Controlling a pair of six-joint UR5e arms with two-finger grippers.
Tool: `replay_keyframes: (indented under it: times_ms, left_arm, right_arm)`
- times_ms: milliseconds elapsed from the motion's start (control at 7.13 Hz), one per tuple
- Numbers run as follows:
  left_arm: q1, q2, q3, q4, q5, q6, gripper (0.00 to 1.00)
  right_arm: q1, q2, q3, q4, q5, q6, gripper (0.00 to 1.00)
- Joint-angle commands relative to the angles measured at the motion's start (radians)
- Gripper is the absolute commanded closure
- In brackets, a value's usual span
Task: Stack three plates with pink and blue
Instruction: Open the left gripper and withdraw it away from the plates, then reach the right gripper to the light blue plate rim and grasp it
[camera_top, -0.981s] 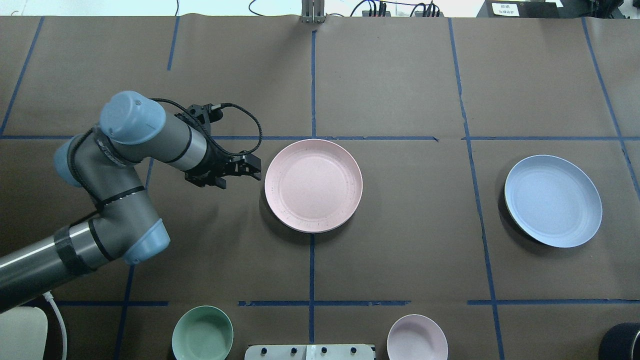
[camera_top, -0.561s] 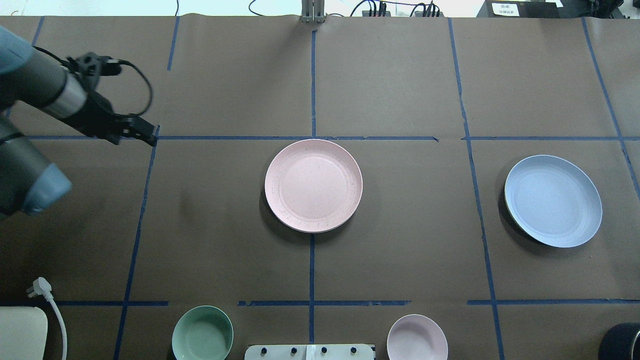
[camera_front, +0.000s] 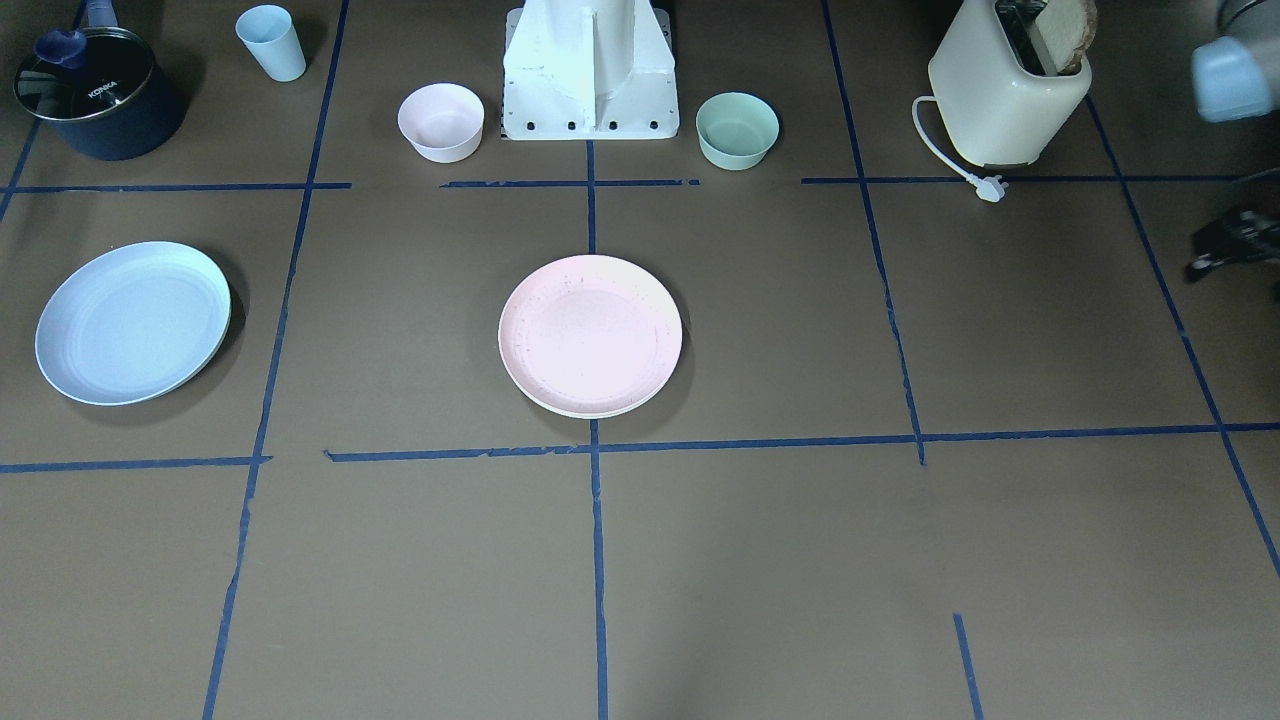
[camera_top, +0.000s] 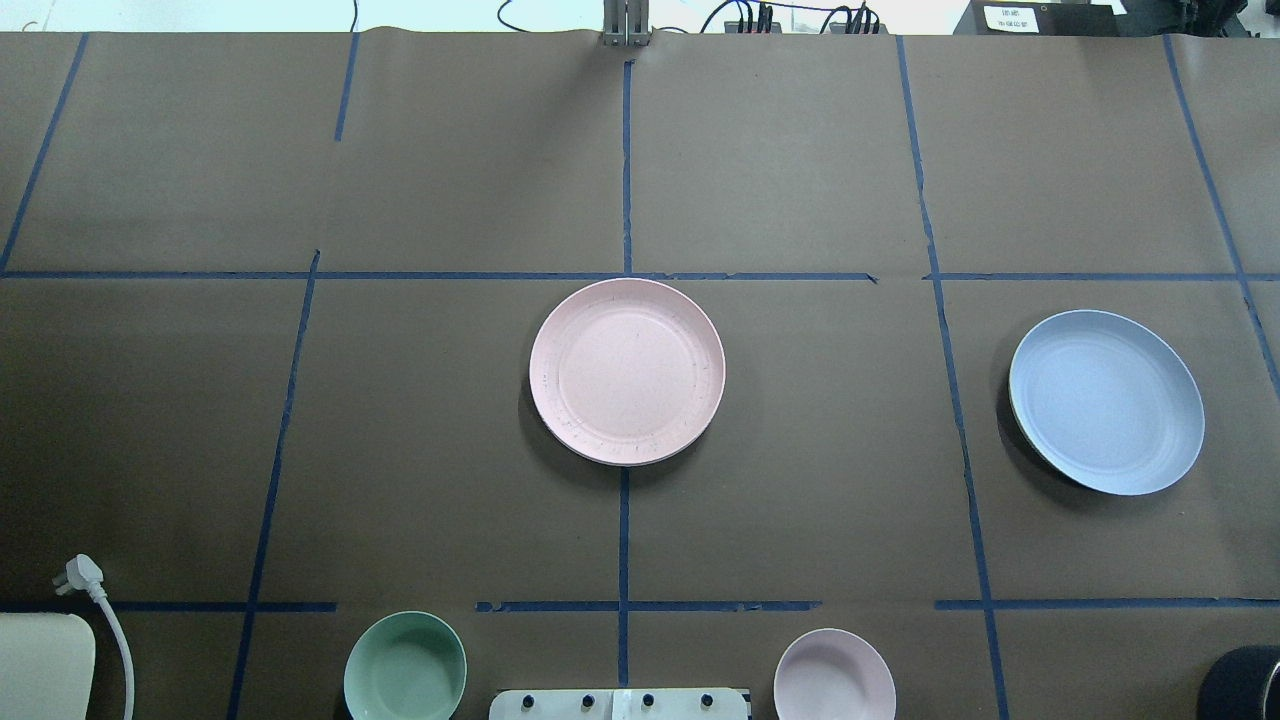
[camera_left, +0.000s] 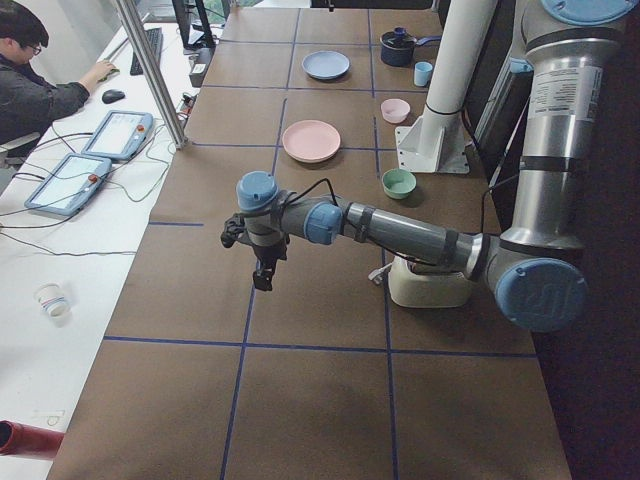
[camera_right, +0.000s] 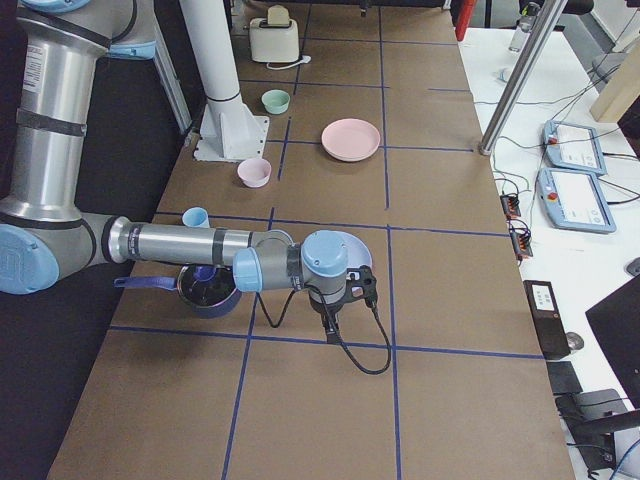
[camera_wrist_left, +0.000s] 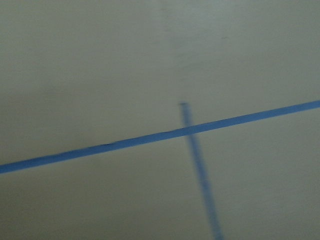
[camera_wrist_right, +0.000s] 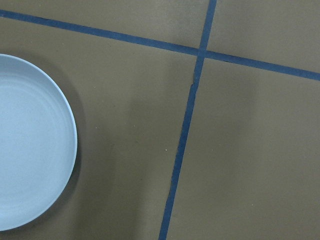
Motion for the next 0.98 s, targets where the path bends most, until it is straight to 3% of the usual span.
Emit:
replay_keyframes:
  times_ms: [0, 140, 280, 561, 841]
  left_arm:
    - [-0.149, 0.135, -0.012, 0.055, -0.051, 0.111, 0.00]
    - [-0.153, 0.179, -0.011, 0.046, -0.107, 0.103, 0.00]
    - [-0.151, 0.178, -0.009, 0.046, -0.109, 0.102, 0.00]
    - [-0.151, 0.176, -0.012, 0.046, -0.109, 0.102, 0.00]
    - [-0.151, 0.176, -0.014, 0.046, -0.109, 0.102, 0.00]
  right_arm:
    - [-0.018, 0.012, 0.007, 0.008, 0.044, 0.128, 0.00]
    - [-0.097, 0.012, 0.007, 0.087, 0.058, 0.276, 0.00]
    - [-0.203, 0.007, -0.017, 0.264, 0.038, 0.500, 0.00]
    - [-0.345, 0.013, -0.205, 0.706, -0.031, 0.821, 0.00]
    - [-0.428, 0.036, -0.230, 0.760, -0.075, 0.905, 0.00]
